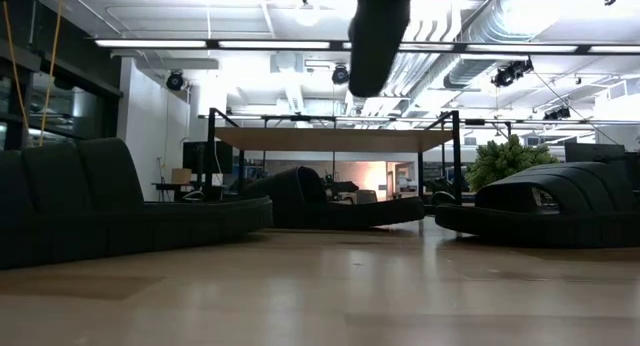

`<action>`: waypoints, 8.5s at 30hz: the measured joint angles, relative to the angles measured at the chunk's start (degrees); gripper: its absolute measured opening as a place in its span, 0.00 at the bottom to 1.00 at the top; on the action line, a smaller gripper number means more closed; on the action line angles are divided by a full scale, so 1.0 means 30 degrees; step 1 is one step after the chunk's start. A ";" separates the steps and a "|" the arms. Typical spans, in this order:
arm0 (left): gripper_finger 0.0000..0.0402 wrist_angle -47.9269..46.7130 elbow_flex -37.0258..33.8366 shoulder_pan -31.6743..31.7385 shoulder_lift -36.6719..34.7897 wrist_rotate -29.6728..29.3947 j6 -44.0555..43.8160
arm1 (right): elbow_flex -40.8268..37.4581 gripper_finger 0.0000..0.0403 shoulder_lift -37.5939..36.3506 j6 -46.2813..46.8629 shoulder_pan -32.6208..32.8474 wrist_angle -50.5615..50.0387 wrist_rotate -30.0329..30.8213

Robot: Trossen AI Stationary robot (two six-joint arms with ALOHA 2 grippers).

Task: Pick and place slides into the shelf
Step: Put the black slipper on the shelf

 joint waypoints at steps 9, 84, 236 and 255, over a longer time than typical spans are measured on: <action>0.46 -0.0124 0.0000 0.0000 0.0000 -0.0080 -0.0133 | -0.8412 0.00 -0.3642 -0.2059 0.0136 0.6748 0.0818; 0.46 0.1137 -0.0656 0.5741 0.0101 0.7257 0.0254 | -1.7787 0.17 -0.4810 -0.0017 0.2609 0.9455 0.5903; 0.46 0.1173 -0.0641 0.5741 0.0102 0.8444 -0.3220 | -1.7772 0.52 0.6804 -0.2661 0.9266 2.5558 0.1439; 0.46 0.1173 -0.0641 0.5737 0.0102 0.8444 -0.3220 | -1.7772 0.52 0.6833 -0.3000 0.8959 2.5662 0.1582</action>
